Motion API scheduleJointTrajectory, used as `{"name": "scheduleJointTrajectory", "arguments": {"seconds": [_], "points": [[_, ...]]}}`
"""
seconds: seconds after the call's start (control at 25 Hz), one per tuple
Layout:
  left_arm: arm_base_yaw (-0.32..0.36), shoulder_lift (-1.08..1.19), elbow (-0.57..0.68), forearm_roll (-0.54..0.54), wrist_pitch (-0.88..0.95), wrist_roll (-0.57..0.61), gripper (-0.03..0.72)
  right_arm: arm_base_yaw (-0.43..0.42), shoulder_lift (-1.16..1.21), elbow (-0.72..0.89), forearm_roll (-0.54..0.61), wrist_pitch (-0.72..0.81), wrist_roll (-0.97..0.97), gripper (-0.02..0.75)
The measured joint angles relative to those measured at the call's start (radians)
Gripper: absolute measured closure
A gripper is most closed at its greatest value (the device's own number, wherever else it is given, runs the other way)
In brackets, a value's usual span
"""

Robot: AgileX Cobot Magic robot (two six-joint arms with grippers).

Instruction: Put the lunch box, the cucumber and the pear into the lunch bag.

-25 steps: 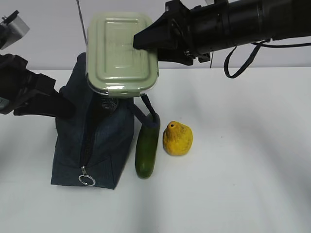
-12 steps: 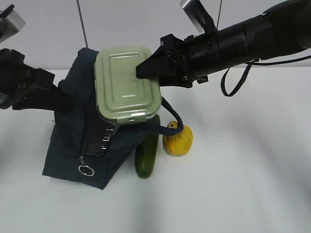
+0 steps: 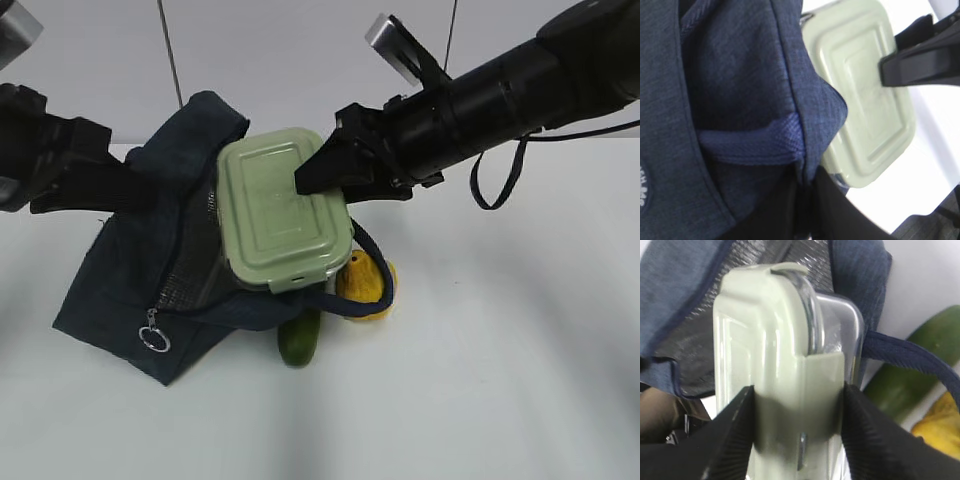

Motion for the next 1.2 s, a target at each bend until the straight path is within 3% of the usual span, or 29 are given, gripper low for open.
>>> {"name": "scheduleJointTrajectory", "arguments": {"seconds": [0.2,0.56,1.0,1.2], "points": [[0.0,0.0,0.0,-0.045,0.001,0.007,0.687,0.0,0.0,0.0,-0.077,0.0,0.039,0.345],[-0.033,0.0,0.0,-0.083,0.007,0.007,0.687,0.005,0.001,0.0,-0.022,-0.029,0.047,0.345],[-0.055,0.008,0.0,-0.106,0.004,0.015,0.687,0.135,0.042,-0.03,-0.008,-0.085,0.037,0.345],[-0.055,0.01,0.0,-0.152,0.005,0.06,0.687,0.149,0.057,-0.044,0.01,-0.13,0.033,0.345]]}}
